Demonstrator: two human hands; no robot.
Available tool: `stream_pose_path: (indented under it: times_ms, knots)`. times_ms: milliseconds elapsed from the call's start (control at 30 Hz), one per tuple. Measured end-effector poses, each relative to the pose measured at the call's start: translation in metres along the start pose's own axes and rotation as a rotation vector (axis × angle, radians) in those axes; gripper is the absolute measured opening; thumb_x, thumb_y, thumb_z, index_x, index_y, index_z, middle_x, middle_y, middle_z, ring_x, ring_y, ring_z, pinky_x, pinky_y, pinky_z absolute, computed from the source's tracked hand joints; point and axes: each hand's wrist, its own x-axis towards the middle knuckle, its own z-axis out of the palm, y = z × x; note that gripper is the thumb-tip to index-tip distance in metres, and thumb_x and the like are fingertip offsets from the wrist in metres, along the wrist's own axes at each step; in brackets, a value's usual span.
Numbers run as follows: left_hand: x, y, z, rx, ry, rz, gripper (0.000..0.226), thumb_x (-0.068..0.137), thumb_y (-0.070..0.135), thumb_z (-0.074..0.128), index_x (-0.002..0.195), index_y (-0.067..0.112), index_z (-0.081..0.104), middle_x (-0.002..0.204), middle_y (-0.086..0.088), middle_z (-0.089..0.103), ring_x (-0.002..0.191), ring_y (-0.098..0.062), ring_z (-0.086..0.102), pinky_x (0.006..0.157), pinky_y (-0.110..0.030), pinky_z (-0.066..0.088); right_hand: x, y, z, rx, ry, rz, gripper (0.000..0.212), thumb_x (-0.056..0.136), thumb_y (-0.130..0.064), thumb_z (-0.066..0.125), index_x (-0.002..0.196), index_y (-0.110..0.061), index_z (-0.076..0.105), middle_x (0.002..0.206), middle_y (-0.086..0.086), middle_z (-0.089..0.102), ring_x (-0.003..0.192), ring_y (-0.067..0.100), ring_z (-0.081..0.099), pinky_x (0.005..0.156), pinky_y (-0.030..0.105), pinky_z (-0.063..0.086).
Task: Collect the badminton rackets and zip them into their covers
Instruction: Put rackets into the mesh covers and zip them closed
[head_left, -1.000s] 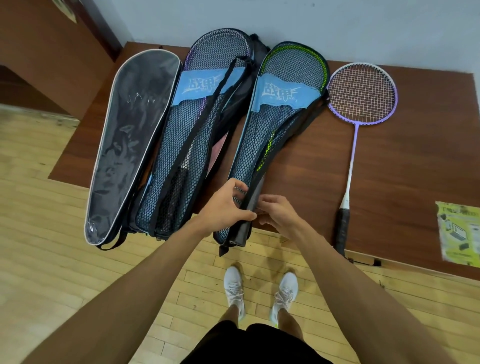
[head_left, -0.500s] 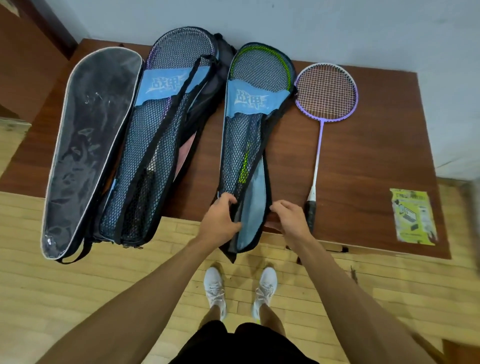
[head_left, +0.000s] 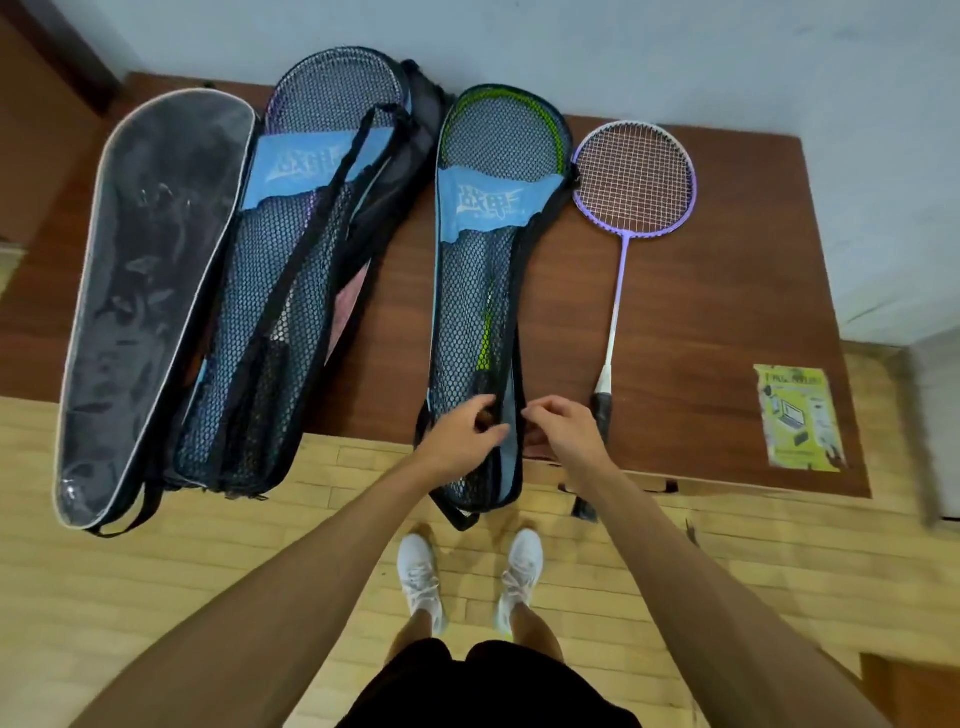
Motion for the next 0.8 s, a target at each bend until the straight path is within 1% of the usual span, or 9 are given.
stream_pose_path:
  times_ms: [67,167,233,300,367,433,567,700,800]
  knots:
    - [0.006,0.001,-0.002,0.141,-0.143,0.021,0.049,0.100,0.037,0.042,0.145,0.019,0.036,0.141,-0.005,0.040,0.128,-0.020,0.043,0.105,-0.031,0.036,0.000,-0.001,-0.004,-0.002,0.004,0.049,0.009,0.090,-0.004,0.057,0.083,-0.006,0.063,0.069,0.008,0.064,0.058,0.018,0.062,0.052,0.027,0.055]
    - [0.014,0.001,-0.010,0.325,-0.190,0.083,0.046,0.102,0.032,0.036,0.145,0.018,0.035,0.143,-0.004,0.036,0.129,-0.022,0.041,0.106,-0.034,0.035,0.003,-0.005,-0.004,-0.013,-0.011,0.092,0.008,0.092,-0.004,0.054,0.091,-0.004,0.062,0.071,0.008,0.064,0.059,0.018,0.062,0.053,0.026,0.054]
    - [0.014,0.002,-0.020,0.603,-0.199,0.171,0.045,0.101,0.031,0.035,0.145,0.022,0.036,0.144,0.001,0.036,0.129,-0.024,0.040,0.105,-0.041,0.038,0.003,-0.011,-0.001,-0.061,-0.017,0.104,0.011,0.092,-0.006,0.052,0.095,-0.005,0.062,0.073,0.006,0.065,0.054,0.013,0.061,0.054,0.025,0.054]
    - [0.010,0.003,-0.031,0.946,-0.193,0.247,0.046,0.099,0.031,0.033,0.144,0.024,0.036,0.143,0.003,0.036,0.128,-0.025,0.040,0.102,-0.045,0.038,0.002,-0.018,0.002,-0.106,-0.029,0.114,0.014,0.093,-0.006,0.049,0.100,-0.006,0.062,0.077,0.006,0.066,0.055,0.013,0.061,0.053,0.024,0.053]
    - [0.010,0.002,-0.040,1.133,-0.203,0.280,0.044,0.097,0.029,0.034,0.140,0.022,0.040,0.142,0.001,0.038,0.127,-0.026,0.040,0.101,-0.046,0.036,0.000,-0.027,0.006,-0.148,-0.046,0.121,0.014,0.094,-0.006,0.049,0.103,-0.006,0.060,0.081,0.006,0.067,0.059,0.014,0.060,0.053,0.023,0.053]
    - [0.013,0.003,-0.051,1.124,-0.165,0.284,0.040,0.097,0.026,0.035,0.134,0.019,0.047,0.136,-0.002,0.044,0.124,-0.027,0.043,0.099,-0.046,0.039,-0.001,-0.040,0.006,-0.181,-0.029,0.106,0.017,0.093,-0.006,0.052,0.109,-0.006,0.059,0.086,0.006,0.067,0.062,0.014,0.060,0.053,0.022,0.054]
    - [0.026,0.016,-0.079,0.848,-0.024,0.339,0.037,0.097,0.022,0.038,0.131,0.018,0.052,0.131,-0.004,0.051,0.121,-0.026,0.049,0.099,-0.042,0.041,0.008,-0.068,-0.005,-0.256,0.049,0.007,0.021,0.092,-0.008,0.055,0.111,-0.007,0.062,0.092,0.009,0.066,0.070,0.013,0.061,0.054,0.020,0.055]
    - [0.053,0.045,-0.094,0.647,-0.014,0.358,0.036,0.097,0.021,0.041,0.130,0.015,0.052,0.131,-0.004,0.051,0.119,-0.025,0.051,0.102,-0.044,0.041,0.040,-0.094,-0.016,-0.296,0.124,-0.057,0.022,0.087,-0.005,0.057,0.108,-0.002,0.065,0.083,0.009,0.065,0.062,0.016,0.059,0.052,0.021,0.055]
    - [0.084,0.069,-0.096,0.585,0.011,0.373,0.034,0.097,0.020,0.041,0.129,0.016,0.053,0.126,-0.005,0.051,0.114,-0.025,0.053,0.099,-0.043,0.043,0.071,-0.115,-0.025,-0.341,0.132,-0.095,0.020,0.087,-0.006,0.058,0.106,-0.005,0.066,0.084,0.008,0.066,0.069,0.021,0.063,0.058,0.027,0.058]
